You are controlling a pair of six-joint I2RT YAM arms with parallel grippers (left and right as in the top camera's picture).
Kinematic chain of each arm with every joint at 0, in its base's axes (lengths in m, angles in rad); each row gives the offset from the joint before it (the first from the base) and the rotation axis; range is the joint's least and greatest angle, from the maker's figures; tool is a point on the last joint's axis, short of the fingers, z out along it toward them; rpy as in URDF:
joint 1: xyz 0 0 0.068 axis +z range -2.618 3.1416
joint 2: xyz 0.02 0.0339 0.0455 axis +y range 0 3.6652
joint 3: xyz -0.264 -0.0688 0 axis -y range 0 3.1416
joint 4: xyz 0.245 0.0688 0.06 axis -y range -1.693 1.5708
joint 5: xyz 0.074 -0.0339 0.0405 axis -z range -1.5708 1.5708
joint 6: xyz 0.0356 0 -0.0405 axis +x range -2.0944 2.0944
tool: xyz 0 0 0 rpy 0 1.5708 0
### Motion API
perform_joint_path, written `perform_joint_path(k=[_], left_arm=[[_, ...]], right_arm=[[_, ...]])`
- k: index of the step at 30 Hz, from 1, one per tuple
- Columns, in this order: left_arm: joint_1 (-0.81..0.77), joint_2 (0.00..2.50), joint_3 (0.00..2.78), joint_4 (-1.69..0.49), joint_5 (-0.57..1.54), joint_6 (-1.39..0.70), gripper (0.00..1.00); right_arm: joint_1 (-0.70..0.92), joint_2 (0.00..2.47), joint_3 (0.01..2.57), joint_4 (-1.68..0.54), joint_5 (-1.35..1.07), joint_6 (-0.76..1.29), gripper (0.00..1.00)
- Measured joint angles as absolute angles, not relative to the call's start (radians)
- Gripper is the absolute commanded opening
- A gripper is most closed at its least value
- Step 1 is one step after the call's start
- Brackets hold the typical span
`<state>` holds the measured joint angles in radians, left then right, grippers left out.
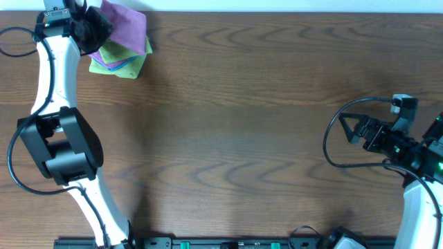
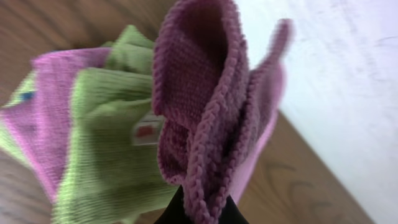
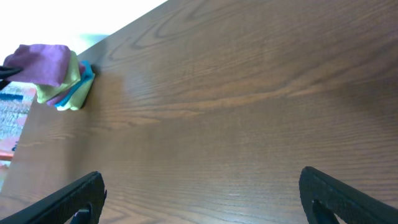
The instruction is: Fold the cloth
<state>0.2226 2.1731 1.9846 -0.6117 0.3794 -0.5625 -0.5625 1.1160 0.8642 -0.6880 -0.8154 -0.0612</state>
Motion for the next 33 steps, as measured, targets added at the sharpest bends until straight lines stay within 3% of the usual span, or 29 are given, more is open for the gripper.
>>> perform_joint_path(k=[5,8,12,15,18,23,27,29,33], left_arm=[[0.223,2.173,1.985,-0.628,0.309,-0.515,0.08],[0.223,2.173,1.985,-0.628,0.274,-0.495,0.15],[0.223,2.204,1.985,-0.628,0.252,-0.473,0.31],[0.223,2.237,1.985,-0.629,0.24,-0.448,0.56],[0.224,2.247,1.985,-0.628,0.216,-0.422,0.6],[0.236,2.247,1.985,-0.627,0.197,-0.382,0.79],[0.258,2.247,1.985,-0.626,0.194,-0.369,0.85],[0.271,2.247,1.985,-0.627,0.194,-0.362,0.96],[0.293,2.247,2.006,-0.629,0.197,-0.358,0.96]], right_arm=[[-0.562,1.116,0.864,-0.688,-0.815,-0.061,0.99],[-0.562,1.116,0.864,-0.688,-0.815,-0.061,0.99],[-0.562,1.116,0.864,-0.688,-0.815,-0.061,0.99],[-0.562,1.116,0.864,-0.688,-0.815,-0.061,0.99],[-0.562,1.116,0.864,-0.688,-0.815,-0.061,0.99],[-0.562,1.116,0.864,-0.688,-0.815,-0.061,0.99],[-0.562,1.116,0.864,-0.688,-0.815,-0.061,0.99],[-0.562,1.116,0.864,-0.688,-0.815,-0.061,0.99],[-0.562,1.116,0.864,-0.688,-0.815,-0.061,0.99]])
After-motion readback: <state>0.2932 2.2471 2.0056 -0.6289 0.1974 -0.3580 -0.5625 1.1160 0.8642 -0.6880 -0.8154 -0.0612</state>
